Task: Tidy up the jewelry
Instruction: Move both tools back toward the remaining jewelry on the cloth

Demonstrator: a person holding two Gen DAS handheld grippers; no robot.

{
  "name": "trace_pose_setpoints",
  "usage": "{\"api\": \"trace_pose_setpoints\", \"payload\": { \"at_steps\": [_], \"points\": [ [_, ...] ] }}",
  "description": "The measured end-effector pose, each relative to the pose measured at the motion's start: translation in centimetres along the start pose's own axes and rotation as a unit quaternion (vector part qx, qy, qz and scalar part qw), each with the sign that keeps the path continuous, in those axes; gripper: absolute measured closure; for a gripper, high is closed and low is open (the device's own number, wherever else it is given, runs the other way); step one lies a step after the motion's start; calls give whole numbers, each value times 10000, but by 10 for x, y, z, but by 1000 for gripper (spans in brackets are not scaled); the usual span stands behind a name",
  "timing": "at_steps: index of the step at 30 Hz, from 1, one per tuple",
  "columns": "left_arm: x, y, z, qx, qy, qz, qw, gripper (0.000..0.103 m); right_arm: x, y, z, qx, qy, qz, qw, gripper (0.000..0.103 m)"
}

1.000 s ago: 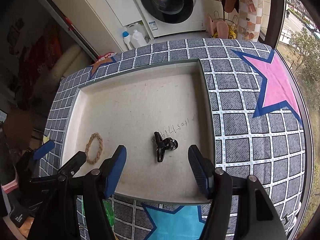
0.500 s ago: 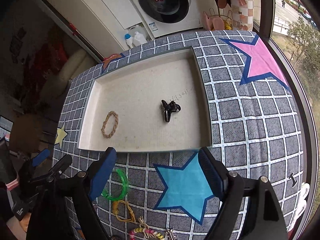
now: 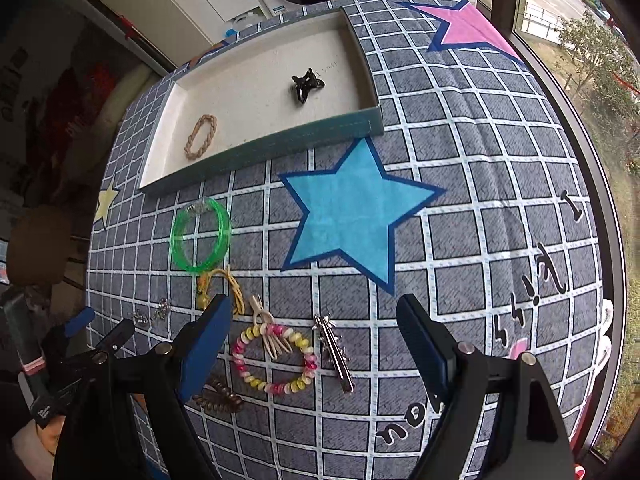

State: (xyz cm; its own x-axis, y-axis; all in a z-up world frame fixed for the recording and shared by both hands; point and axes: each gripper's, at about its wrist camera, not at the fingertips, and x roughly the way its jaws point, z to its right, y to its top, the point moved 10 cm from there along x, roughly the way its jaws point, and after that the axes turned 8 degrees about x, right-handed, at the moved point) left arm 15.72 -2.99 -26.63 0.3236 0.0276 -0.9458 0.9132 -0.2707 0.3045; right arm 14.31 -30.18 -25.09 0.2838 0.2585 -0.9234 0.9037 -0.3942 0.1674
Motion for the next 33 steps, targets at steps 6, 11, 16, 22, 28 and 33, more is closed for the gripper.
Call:
{"api": "trace_pose_setpoints", "payload": {
  "at_steps": [6,11,16,22,28,33],
  "points": [
    [14,-16,-6,-65,34,-226,9997,0,1,-30,11,-100,-291,-145,9994,17],
    [17,-19,-2,-84,1,-252,9996,0,4,-47,22,-164,-584,-240,9979,17],
    [4,-20,15,147,-151,-101,9997,0,7,-58,26,-244,-779,-279,9963,17],
    [-9,-24,50,525,-605,-22,9968,0,14,-61,35,-396,-1051,-297,9932,17],
    [-18,-27,91,1055,-936,125,9899,0,25,-66,41,-768,-1322,-333,9877,26],
    [-16,-26,117,1689,-961,232,9807,0,36,-62,33,-996,-1398,-275,9848,32]
  ]
}}
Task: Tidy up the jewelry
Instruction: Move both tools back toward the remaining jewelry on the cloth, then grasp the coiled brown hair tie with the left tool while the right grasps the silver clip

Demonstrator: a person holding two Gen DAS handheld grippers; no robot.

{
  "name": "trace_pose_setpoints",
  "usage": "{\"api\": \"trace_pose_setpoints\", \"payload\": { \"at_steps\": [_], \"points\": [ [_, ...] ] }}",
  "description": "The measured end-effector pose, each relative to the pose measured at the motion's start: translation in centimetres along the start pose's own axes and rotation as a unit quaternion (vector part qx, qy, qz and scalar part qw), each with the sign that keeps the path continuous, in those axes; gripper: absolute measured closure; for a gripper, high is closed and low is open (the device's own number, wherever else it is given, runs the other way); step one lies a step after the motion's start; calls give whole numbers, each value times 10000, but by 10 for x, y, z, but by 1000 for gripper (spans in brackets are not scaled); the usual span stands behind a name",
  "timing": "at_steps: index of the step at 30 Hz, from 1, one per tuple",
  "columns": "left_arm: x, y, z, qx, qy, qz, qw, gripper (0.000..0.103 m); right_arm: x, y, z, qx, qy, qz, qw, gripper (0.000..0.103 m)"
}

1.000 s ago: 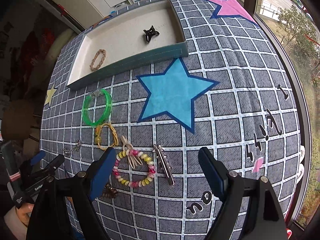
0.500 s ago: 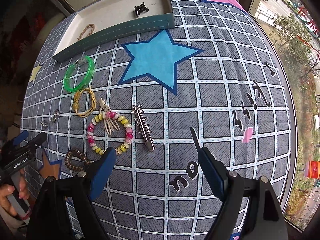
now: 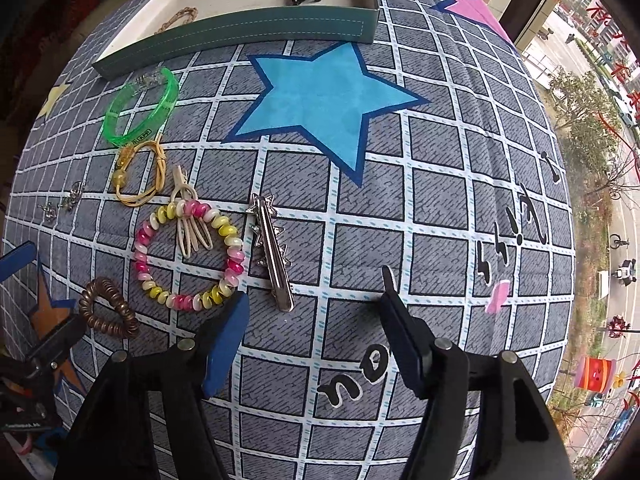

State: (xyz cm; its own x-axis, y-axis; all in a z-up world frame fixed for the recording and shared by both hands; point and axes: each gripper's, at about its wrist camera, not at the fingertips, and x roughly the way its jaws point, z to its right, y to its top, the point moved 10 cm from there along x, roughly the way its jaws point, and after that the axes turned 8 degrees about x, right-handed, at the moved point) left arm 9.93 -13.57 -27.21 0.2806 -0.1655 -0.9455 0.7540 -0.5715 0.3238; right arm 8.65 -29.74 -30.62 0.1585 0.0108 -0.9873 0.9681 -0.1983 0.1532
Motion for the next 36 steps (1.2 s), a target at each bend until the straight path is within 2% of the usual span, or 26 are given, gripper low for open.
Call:
{"api": "trace_pose_setpoints", "payload": {
  "at_steps": [7,9,12,15,16,18,20,21,23,25,31,36],
  "points": [
    [2,10,14,222,-74,113,9997,0,-1,13,-6,-163,-57,87,9998,36],
    [5,10,14,295,-70,86,9995,10,0,14,-7,-172,-55,88,9998,36],
    [11,10,15,332,-101,38,9994,13,0,17,-10,-198,-61,101,9997,36],
    [14,11,18,360,-187,4,9992,25,1,18,-11,-237,-56,147,9996,37],
    [14,12,19,365,-208,0,9991,26,2,17,-10,-254,-42,174,9995,39],
    [16,13,23,390,-264,-27,9989,41,1,19,-12,-307,-23,213,9993,44],
    [17,14,25,435,-224,-18,9988,46,-1,19,-17,-366,-2,241,9990,54],
    [16,15,26,434,-253,8,9987,58,-2,19,-20,-390,2,252,9989,58],
    [16,17,28,452,-278,6,9986,71,-3,21,-24,-418,3,267,9988,71],
    [16,18,27,395,-331,0,9987,78,-3,22,-30,-435,-4,274,9987,82],
    [11,16,11,-473,-795,-35,9957,78,-9,16,-26,-273,119,267,9992,84],
    [-2,20,1,-844,-959,80,9918,78,-16,17,-16,81,442,216,9988,84]
  ]
}}
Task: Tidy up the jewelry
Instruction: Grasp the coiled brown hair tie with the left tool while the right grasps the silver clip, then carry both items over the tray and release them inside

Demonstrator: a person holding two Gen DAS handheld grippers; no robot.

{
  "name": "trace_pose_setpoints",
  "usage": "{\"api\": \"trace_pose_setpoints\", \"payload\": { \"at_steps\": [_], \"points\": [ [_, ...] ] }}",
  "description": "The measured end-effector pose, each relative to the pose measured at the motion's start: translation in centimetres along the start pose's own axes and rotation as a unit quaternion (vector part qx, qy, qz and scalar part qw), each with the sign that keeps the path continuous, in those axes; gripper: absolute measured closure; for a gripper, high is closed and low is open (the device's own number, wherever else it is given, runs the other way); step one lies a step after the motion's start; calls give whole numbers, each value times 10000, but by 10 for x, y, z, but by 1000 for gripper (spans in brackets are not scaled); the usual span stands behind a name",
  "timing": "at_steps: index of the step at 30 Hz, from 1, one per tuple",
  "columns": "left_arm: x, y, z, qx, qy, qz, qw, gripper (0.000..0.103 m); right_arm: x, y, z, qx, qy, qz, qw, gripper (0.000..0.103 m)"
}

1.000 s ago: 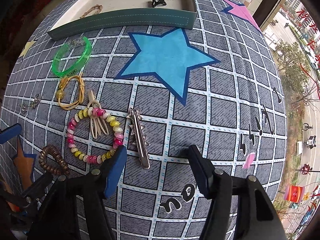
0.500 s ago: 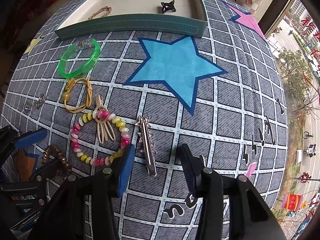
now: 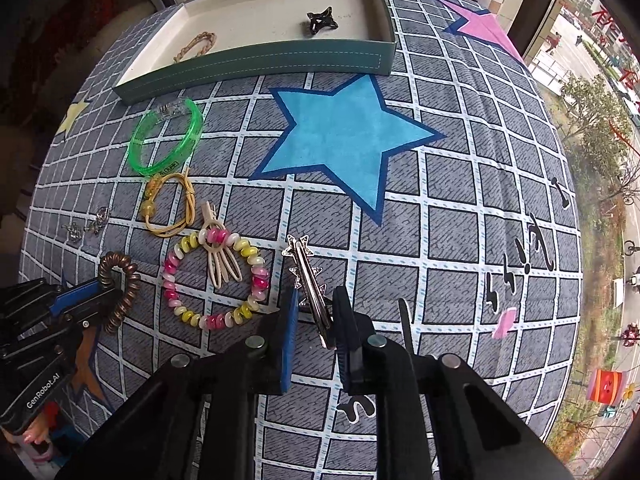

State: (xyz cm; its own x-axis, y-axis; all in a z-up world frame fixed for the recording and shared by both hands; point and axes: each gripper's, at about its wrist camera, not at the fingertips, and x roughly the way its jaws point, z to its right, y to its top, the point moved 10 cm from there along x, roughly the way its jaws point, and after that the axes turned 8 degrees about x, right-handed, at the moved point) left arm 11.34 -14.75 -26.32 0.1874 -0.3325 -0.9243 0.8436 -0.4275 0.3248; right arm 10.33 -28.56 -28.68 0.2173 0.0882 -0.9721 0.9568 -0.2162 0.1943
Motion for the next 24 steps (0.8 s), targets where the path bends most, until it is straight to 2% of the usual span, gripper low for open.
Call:
{"api": "trace_pose_setpoints", "payload": {
  "at_steps": [7,9,14,24],
  "points": [
    [-22,22,-3,-88,-33,283,9996,78,-19,15,12,318,356,64,9988,84],
    [-27,31,-4,-94,-24,368,9993,78,-25,27,10,355,435,91,9984,84],
    [-40,52,-12,-150,63,590,9981,78,-36,33,6,473,620,171,9968,84],
    [-54,100,-43,-408,305,909,9946,78,-51,87,-1,504,888,397,9940,84]
  ]
}}
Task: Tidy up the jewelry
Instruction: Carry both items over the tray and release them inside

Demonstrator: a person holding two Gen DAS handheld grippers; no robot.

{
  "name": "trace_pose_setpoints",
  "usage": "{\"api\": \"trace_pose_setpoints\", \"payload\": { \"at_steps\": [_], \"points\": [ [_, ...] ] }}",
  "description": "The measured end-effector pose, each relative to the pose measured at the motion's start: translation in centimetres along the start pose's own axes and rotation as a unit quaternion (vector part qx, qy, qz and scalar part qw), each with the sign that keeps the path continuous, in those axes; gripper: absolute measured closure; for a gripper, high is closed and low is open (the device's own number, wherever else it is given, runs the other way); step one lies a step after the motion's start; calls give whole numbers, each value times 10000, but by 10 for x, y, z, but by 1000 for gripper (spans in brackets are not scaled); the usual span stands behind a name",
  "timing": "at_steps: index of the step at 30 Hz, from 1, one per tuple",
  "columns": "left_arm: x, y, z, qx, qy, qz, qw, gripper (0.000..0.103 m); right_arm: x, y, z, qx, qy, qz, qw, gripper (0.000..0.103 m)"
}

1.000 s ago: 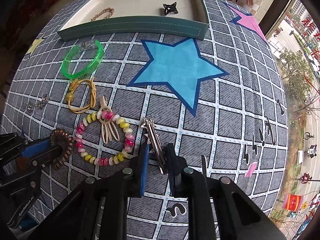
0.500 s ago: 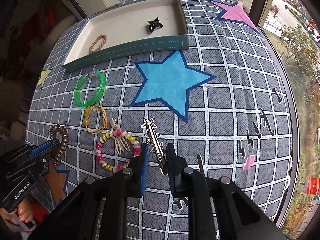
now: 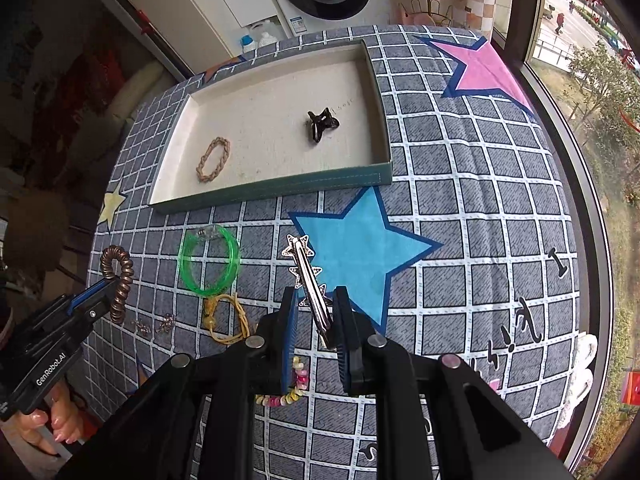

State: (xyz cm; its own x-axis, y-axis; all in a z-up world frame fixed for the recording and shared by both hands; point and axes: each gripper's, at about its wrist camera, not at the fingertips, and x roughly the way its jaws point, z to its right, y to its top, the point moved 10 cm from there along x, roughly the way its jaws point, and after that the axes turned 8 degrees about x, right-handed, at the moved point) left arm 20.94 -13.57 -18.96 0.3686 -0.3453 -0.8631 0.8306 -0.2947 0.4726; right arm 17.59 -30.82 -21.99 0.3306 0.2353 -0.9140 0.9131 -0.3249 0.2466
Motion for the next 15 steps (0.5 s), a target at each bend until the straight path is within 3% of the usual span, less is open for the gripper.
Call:
{"api": "trace_pose_setpoints", "payload": {
  "at_steps": [15],
  "points": [
    [46,82,-34,-89,487,213,9985,78,29,95,-25,-50,286,114,9995,84]
  ]
}}
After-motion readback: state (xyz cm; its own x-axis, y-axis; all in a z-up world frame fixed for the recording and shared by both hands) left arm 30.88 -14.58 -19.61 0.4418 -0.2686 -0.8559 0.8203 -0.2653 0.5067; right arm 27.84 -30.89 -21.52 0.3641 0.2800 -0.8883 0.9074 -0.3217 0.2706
